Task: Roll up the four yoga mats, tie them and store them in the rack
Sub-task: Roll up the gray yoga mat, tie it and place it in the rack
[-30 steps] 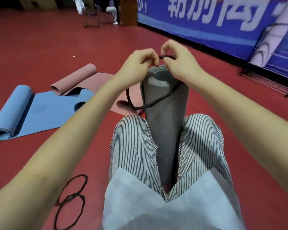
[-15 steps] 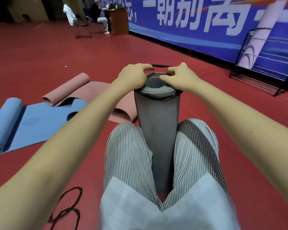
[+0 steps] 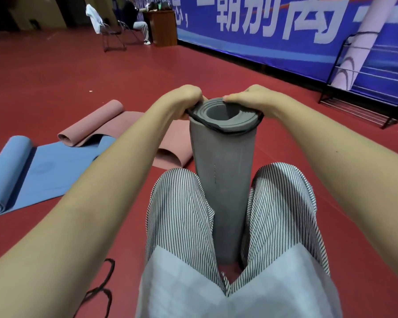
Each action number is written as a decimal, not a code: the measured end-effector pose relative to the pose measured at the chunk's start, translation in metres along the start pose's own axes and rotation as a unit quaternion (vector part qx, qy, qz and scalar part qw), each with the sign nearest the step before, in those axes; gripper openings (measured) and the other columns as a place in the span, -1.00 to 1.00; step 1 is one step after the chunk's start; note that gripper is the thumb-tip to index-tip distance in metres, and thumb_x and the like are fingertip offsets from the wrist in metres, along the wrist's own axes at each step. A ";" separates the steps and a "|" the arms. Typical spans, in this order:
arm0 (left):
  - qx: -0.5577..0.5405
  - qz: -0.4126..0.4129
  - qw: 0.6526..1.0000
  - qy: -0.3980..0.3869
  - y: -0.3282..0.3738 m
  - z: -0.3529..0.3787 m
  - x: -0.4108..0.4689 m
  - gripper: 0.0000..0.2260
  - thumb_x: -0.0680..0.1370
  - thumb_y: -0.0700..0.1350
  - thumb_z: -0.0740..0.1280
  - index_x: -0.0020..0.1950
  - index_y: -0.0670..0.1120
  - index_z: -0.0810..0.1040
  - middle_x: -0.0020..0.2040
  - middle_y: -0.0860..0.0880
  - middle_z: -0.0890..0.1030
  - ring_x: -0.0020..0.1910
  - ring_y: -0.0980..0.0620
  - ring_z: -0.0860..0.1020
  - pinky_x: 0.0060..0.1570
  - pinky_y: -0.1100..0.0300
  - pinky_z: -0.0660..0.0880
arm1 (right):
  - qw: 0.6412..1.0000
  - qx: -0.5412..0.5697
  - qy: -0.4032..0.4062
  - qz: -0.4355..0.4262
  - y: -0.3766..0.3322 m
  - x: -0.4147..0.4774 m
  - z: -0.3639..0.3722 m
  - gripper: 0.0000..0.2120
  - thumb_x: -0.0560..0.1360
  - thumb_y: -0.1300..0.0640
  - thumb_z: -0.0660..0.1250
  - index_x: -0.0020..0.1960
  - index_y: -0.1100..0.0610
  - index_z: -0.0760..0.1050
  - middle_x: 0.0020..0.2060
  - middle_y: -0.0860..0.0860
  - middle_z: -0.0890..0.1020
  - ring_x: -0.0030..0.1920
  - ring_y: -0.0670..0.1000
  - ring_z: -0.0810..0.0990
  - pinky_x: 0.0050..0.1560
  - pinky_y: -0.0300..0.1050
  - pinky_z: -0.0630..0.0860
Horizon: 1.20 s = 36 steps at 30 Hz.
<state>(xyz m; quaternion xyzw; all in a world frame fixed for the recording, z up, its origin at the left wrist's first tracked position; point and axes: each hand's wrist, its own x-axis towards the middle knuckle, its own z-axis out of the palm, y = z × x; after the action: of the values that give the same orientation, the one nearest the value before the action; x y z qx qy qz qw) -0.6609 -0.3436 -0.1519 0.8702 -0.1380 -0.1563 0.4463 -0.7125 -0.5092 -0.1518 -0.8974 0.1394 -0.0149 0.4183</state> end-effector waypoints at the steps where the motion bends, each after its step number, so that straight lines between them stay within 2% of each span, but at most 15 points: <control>1: -0.021 -0.007 1.000 -0.003 -0.005 0.002 0.004 -0.70 0.52 -0.29 0.07 -0.19 -0.08 0.57 -0.46 0.02 0.46 -0.59 0.12 0.32 -0.54 0.38 0.27 | 0.999 0.030 -0.033 0.018 0.003 -0.001 -0.001 -0.71 0.46 -0.12 0.37 -0.10 0.12 0.53 -0.15 0.03 0.62 -0.28 -0.03 0.57 -0.17 -0.18 0.52; 5: -0.098 -0.009 0.995 -0.003 -0.016 0.011 0.009 -0.79 0.51 -0.23 0.14 -0.18 -0.08 0.54 -0.42 0.04 0.47 -0.47 0.11 0.38 -0.38 0.28 0.36 | 0.994 0.088 -0.057 0.022 0.021 0.003 -0.004 -0.72 0.48 -0.14 0.34 -0.05 0.07 0.58 -0.03 0.02 0.67 -0.15 -0.03 0.65 0.03 -0.15 0.54; 8: -0.138 0.027 0.990 -0.013 -0.023 0.016 0.011 -0.70 0.51 -0.24 0.16 -0.24 -0.06 0.66 -0.23 -0.02 0.53 -0.31 0.08 0.43 -0.26 0.23 0.34 | 0.987 0.149 -0.056 -0.009 0.027 0.004 -0.001 -0.81 0.52 -0.09 0.29 -0.04 0.01 0.56 -0.10 -0.04 0.67 -0.20 -0.10 0.65 -0.09 -0.25 0.56; 11: -0.187 0.051 0.981 -0.009 -0.034 0.019 0.010 -0.64 0.50 -0.21 0.16 -0.35 -0.03 0.69 -0.12 -0.08 0.52 -0.16 0.00 0.45 -0.13 0.18 0.37 | 0.982 0.186 -0.026 -0.022 0.026 0.002 0.004 -0.86 0.50 -0.09 0.30 -0.05 -0.04 0.55 -0.09 -0.04 0.66 -0.14 -0.08 0.63 -0.01 -0.20 0.53; 14: -0.201 0.062 0.977 -0.028 -0.031 0.018 0.002 -0.75 0.50 0.06 0.24 -0.23 -0.05 0.61 -0.29 0.00 0.58 -0.32 0.07 0.51 -0.27 0.25 0.39 | 0.975 0.218 -0.024 -0.023 0.022 0.003 0.008 -0.76 0.53 -0.09 0.26 0.14 -0.02 0.48 -0.02 -0.02 0.64 -0.14 -0.08 0.64 -0.06 -0.21 0.54; 16: -0.193 0.085 0.977 -0.028 -0.033 0.018 0.001 -0.65 0.59 0.12 0.13 -0.15 -0.04 0.58 -0.37 0.07 0.60 -0.37 0.12 0.53 -0.32 0.30 0.40 | 0.961 0.274 -0.017 -0.017 0.021 0.003 0.009 -0.75 0.56 -0.06 0.22 0.20 0.01 0.41 -0.18 -0.02 0.63 -0.34 -0.11 0.64 -0.26 -0.27 0.53; 18: -0.239 0.105 0.965 -0.008 -0.042 0.023 -0.001 -0.68 0.58 0.13 0.16 -0.14 -0.04 0.58 -0.38 0.09 0.61 -0.36 0.14 0.52 -0.32 0.28 0.37 | 0.946 0.324 0.010 0.003 0.025 0.003 0.011 -0.74 0.57 -0.05 0.20 0.17 0.07 0.40 -0.35 -0.02 0.64 -0.43 -0.10 0.61 -0.35 -0.29 0.51; 21: -0.340 0.170 0.924 0.046 -0.063 0.041 -0.004 -0.70 0.42 0.16 0.29 -0.01 0.01 0.63 -0.07 0.04 0.63 -0.05 0.09 0.50 -0.14 0.23 0.36 | 0.921 0.384 0.062 0.025 0.034 0.005 0.017 -0.50 0.49 -0.17 0.25 0.26 0.15 0.43 -0.13 0.05 0.65 -0.22 -0.01 0.64 -0.13 -0.19 0.56; 23: -0.345 0.237 0.905 0.070 -0.075 0.055 -0.007 -0.58 0.39 0.18 0.30 0.16 -0.02 0.53 0.16 -0.06 0.58 0.11 0.09 0.49 0.07 0.21 0.43 | 0.911 0.404 0.084 0.022 0.038 0.012 0.019 -0.38 0.41 -0.26 0.26 0.28 0.15 0.41 0.08 0.12 0.62 0.00 0.07 0.64 0.13 -0.07 0.53; 24: -0.336 0.262 0.902 0.074 -0.080 0.060 -0.007 -0.51 0.39 0.16 0.33 0.23 -0.06 0.44 0.23 -0.14 0.51 0.14 0.11 0.48 0.15 0.23 0.44 | 0.907 0.409 0.098 0.024 0.038 0.013 0.021 -0.39 0.42 -0.27 0.23 0.27 0.15 0.42 0.10 0.13 0.62 0.04 0.09 0.63 0.15 -0.05 0.53; 27: -0.303 0.283 0.908 0.068 -0.084 0.059 0.000 -0.56 0.40 -0.01 0.39 0.15 -0.12 0.28 0.00 -0.08 0.42 -0.11 0.33 0.47 -0.05 0.42 0.41 | 0.895 0.430 0.118 0.034 0.040 0.022 0.024 -0.34 0.44 -0.31 0.18 0.30 0.17 0.46 0.07 0.12 0.65 0.04 0.09 0.64 0.12 -0.07 0.55; 29: -0.284 0.266 0.918 0.071 -0.083 0.051 0.009 -0.51 0.35 0.17 0.46 0.01 -0.06 0.28 -0.09 -0.08 0.33 -0.21 0.28 0.40 -0.16 0.43 0.37 | 0.895 0.424 0.135 0.033 0.045 0.029 0.030 -0.20 0.26 -0.43 0.20 0.29 0.10 0.48 0.17 0.07 0.60 0.16 0.09 0.58 0.27 0.04 0.45; 31: -0.245 0.278 0.923 0.106 -0.081 0.045 0.015 -0.36 0.23 0.47 0.39 -0.07 -0.02 0.32 -0.08 -0.13 0.33 -0.19 0.17 0.36 -0.19 0.39 0.34 | 0.900 0.408 0.152 0.012 0.047 0.027 0.033 -0.37 0.27 -0.43 0.16 0.10 0.01 0.49 0.18 0.03 0.59 0.20 0.08 0.54 0.32 0.07 0.39; 33: -0.206 0.295 0.921 0.150 -0.077 0.047 0.018 -0.34 0.19 0.56 0.27 -0.15 -0.01 0.34 -0.15 -0.03 0.33 -0.24 0.19 0.34 -0.26 0.35 0.30 | 0.904 0.399 0.151 -0.001 0.047 0.025 0.033 -0.45 0.31 -0.44 0.11 -0.04 -0.02 0.49 0.12 0.03 0.62 0.18 0.07 0.55 0.32 0.07 0.39; 36: -0.177 0.305 0.913 0.205 -0.066 0.053 0.019 -0.34 0.19 0.60 0.18 -0.24 0.00 0.31 -0.17 0.06 0.27 -0.24 0.19 0.32 -0.25 0.37 0.28 | 0.901 0.392 0.183 -0.006 0.065 0.033 0.030 -0.13 0.08 -0.54 0.08 0.04 0.07 0.62 0.07 0.01 0.65 0.15 0.05 0.57 0.30 0.06 0.41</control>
<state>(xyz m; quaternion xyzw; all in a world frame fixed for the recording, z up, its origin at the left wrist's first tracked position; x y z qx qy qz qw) -0.6578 -0.3523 -0.2381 0.7054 -0.2720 0.1471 0.6378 -0.6918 -0.5353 -0.2233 -0.6432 0.1907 -0.2353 0.7033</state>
